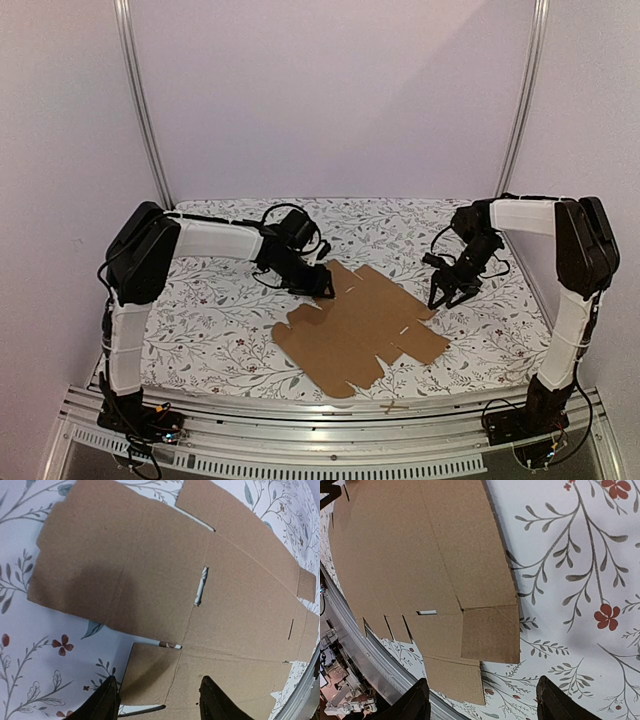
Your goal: Fold the paper box
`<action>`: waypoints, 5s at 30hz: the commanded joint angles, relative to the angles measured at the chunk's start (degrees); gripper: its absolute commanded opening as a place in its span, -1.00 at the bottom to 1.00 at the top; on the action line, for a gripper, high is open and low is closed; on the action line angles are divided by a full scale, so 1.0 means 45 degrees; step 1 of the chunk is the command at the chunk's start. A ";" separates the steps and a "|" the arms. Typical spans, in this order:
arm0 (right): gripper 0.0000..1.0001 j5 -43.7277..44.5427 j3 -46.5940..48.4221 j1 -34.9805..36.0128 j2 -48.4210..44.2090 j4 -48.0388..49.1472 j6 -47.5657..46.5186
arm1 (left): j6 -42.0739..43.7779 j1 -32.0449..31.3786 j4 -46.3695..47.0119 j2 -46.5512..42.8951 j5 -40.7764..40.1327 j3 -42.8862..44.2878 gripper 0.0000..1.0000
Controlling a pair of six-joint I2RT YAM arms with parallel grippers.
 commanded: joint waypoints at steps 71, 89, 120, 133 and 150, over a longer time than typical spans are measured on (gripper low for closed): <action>-0.20 -0.1568 0.5828 0.4885 0.5918 0.0338 0.0489 | -0.2017 0.0409 0.4292 -0.5849 0.2151 -0.8435 -0.47; -0.24 -0.1581 0.5441 0.4882 0.6206 0.0622 0.0478 | -0.2015 -0.0334 0.4581 -0.4641 0.2942 -0.7752 -0.43; 0.10 0.1137 0.3157 0.3055 0.1640 0.0289 0.0043 | -0.0564 0.0024 0.1631 -0.6397 -0.0345 -0.5962 -0.08; 0.02 -0.0861 0.2257 0.1982 0.2500 -0.0322 0.0655 | -0.0758 0.0139 0.1677 -0.7002 -0.1138 -0.7185 -0.06; -0.73 -0.3183 0.3819 0.1980 0.4349 -0.0907 0.1202 | -0.0770 0.0188 0.1355 -0.7535 -0.1806 -0.7315 -0.06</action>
